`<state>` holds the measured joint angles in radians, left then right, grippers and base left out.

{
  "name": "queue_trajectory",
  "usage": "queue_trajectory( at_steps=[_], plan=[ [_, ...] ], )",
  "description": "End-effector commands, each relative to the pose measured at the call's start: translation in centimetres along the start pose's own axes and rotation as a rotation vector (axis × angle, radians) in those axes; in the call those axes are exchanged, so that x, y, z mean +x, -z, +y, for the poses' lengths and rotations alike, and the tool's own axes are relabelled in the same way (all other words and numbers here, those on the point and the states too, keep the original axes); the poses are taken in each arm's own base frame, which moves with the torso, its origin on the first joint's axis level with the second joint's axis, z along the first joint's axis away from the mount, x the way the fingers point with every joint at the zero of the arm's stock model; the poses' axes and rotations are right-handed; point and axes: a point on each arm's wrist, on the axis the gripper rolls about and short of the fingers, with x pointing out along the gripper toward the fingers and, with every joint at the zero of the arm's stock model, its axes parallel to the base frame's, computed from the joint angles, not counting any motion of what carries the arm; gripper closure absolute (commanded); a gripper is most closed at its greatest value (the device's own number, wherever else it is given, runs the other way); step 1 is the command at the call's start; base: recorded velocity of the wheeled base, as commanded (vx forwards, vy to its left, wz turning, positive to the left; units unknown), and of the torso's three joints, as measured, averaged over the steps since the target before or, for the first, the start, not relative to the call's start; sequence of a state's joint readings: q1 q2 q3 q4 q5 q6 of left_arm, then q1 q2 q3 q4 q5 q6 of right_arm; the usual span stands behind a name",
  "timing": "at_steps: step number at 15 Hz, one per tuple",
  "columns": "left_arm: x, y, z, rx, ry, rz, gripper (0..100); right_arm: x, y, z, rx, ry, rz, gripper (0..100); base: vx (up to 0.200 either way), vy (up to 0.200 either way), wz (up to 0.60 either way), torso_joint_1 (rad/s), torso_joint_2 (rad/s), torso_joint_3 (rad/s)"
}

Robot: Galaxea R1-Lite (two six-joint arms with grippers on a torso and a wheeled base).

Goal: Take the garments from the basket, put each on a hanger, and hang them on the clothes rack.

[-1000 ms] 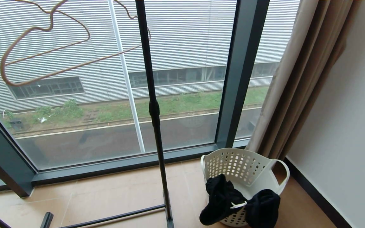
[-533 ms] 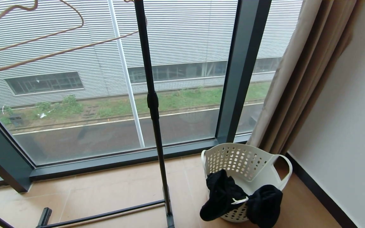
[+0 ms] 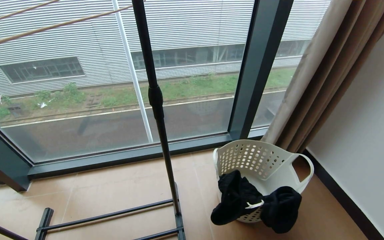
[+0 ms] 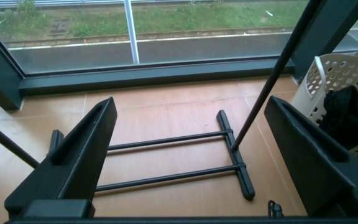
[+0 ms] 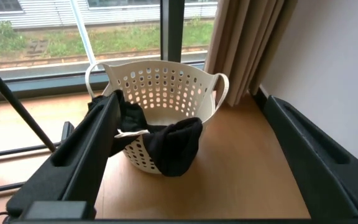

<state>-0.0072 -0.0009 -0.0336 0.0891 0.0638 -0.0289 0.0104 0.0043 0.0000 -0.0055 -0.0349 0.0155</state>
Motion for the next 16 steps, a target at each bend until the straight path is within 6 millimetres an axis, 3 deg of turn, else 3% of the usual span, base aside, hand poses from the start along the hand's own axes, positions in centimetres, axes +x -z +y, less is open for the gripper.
queue_trajectory(
  at_steps=[1, 16],
  plan=[
    [0.0, -0.01, 0.0, 0.0, -0.002, 0.0, 0, 0.0, -0.01, 0.0, 0.0, 0.0, 0.0, 0, 0.0, 0.0, 0.0, 0.002, 0.0, -0.188],
    [0.01, -0.01, 0.0, 0.0, 0.0, 0.001, 0, 0.0, -0.01, 0.0, 0.001, 0.0, 0.0, 0, 0.0, 0.0, 0.0, 0.002, 0.0, -0.194]
  ],
)
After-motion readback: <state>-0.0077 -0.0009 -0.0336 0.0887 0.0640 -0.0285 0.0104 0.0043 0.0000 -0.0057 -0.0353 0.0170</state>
